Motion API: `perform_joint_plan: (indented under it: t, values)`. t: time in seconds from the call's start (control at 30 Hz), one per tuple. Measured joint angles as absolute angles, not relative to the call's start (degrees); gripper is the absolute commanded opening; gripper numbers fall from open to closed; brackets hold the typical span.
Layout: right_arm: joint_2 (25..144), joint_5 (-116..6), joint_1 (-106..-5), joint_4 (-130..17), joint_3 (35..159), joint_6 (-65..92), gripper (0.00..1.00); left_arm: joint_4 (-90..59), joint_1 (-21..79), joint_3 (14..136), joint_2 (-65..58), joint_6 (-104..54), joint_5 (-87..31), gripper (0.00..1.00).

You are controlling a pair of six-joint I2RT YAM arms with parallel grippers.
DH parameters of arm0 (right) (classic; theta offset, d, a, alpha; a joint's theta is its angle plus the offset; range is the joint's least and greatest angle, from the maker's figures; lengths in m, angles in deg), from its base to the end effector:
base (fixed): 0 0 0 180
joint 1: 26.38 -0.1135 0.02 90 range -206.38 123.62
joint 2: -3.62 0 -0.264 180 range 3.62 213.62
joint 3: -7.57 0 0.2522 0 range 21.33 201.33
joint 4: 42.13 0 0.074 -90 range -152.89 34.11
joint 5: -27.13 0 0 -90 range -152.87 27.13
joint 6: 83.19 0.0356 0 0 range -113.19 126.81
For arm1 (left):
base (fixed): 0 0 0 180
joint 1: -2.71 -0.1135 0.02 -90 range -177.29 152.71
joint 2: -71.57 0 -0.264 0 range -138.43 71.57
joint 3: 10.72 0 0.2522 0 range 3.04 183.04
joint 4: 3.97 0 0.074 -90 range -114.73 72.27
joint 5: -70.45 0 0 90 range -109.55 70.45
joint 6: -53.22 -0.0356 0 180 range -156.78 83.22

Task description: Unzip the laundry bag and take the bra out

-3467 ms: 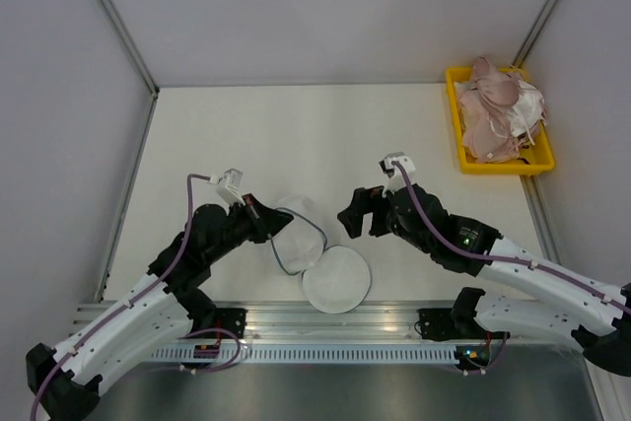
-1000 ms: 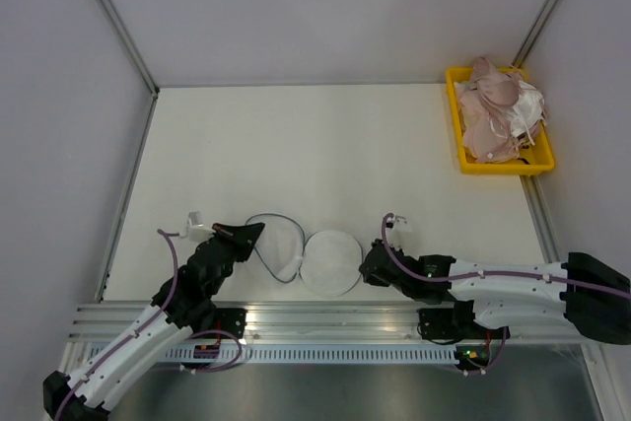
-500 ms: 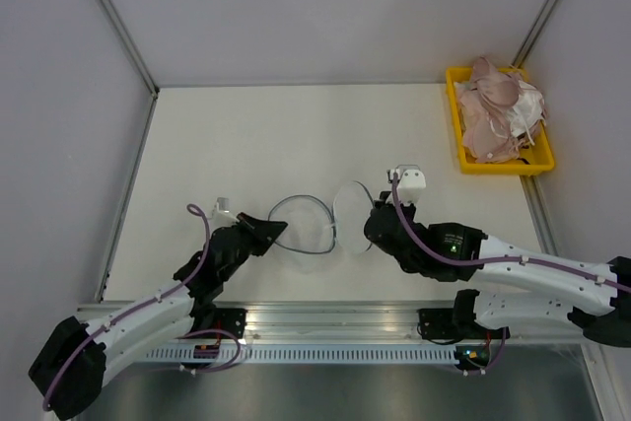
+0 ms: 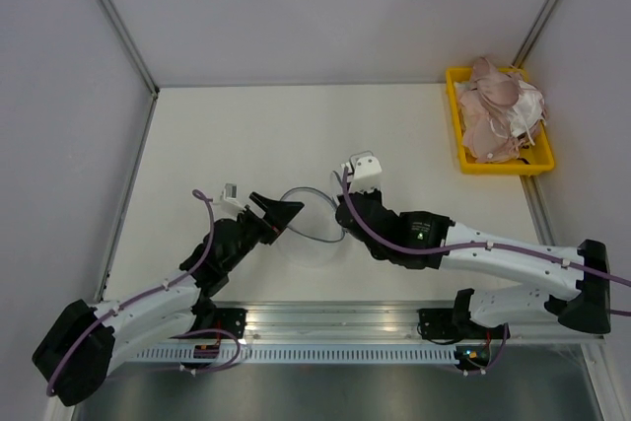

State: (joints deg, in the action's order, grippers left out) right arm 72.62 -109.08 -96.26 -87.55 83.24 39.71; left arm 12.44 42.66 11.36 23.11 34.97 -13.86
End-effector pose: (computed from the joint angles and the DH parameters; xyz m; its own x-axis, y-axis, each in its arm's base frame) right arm 0.1111 0.2285 0.3275 -0.4285 -0.0770 -0.9002 -0.2660 0.9630 0.0442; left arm 0.1392 -0.1120 0.1801 -0.5773 -0.7492 -0.3247 0.0506 0.3641 -0.9300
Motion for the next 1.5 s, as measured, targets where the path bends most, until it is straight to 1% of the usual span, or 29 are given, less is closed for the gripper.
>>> perform_joint_plan:
  t: [0.37, 0.63, 0.87, 0.9, 0.93, 1.0, 1.07, 1.1, 1.2, 1.27, 1.3, 1.33, 1.47, 1.5]
  values:
    - [80.59, -94.99, -95.85, -76.51, 84.48, 30.45, 0.00, 10.46, 42.66, 11.36, 31.76, 34.97, -11.76, 1.00]
    - [88.61, -84.04, -95.85, -71.07, 87.65, 26.49, 0.00, 9.14, 42.66, 11.31, 32.20, 34.99, -10.98, 1.00]
    - [91.67, -78.05, -95.85, -68.88, 88.79, 24.57, 0.00, 8.55, 42.66, 11.09, 32.48, 35.03, -10.49, 0.99]
    - [91.91, -77.35, -95.85, -68.80, 88.79, 24.44, 0.01, 8.55, 42.66, 11.09, 32.46, 35.03, -10.39, 0.97]
    - [92.11, -76.67, -95.85, -68.80, 88.79, 24.28, 0.08, 8.51, 42.66, 11.09, 32.44, 35.06, -10.30, 0.94]
    - [92.42, -76.06, -95.85, -68.75, 88.79, 24.19, 0.35, 8.64, 42.66, 11.07, 32.16, 35.14, -10.17, 0.88]
    - [92.53, -75.56, -95.85, -68.84, 88.79, 23.67, 0.48, 9.06, 42.64, 10.88, 31.72, 35.38, -10.08, 0.85]
    - [92.53, -75.45, -95.85, -69.01, 88.79, 23.54, 0.57, 9.23, 42.64, 10.72, 31.57, 35.45, -9.99, 0.83]
    - [92.00, -75.12, -95.85, -69.67, 88.77, 23.23, 0.72, 9.41, 42.64, 10.26, 31.46, 35.47, -10.04, 0.82]
    - [90.08, -74.77, -95.85, -69.82, 88.18, 23.10, 0.73, 9.36, 42.66, 10.00, 31.46, 35.47, -10.04, 0.80]
    - [88.20, -74.40, -95.85, -69.98, 87.43, 22.99, 0.77, 9.34, 42.66, 9.91, 31.52, 35.47, -10.04, 0.79]
    - [85.82, -74.07, -95.85, -70.11, 86.56, 23.06, 0.78, 9.34, 42.66, 9.80, 31.59, 35.47, -10.01, 0.79]
    - [73.05, -72.12, -95.85, -69.63, 82.19, 22.86, 0.81, 8.71, 42.66, 9.39, 32.33, 35.45, -9.95, 0.76]
    - [69.90, -71.67, -95.85, -69.41, 81.16, 22.88, 0.85, 8.49, 42.66, 9.28, 32.55, 35.45, -9.90, 0.75]
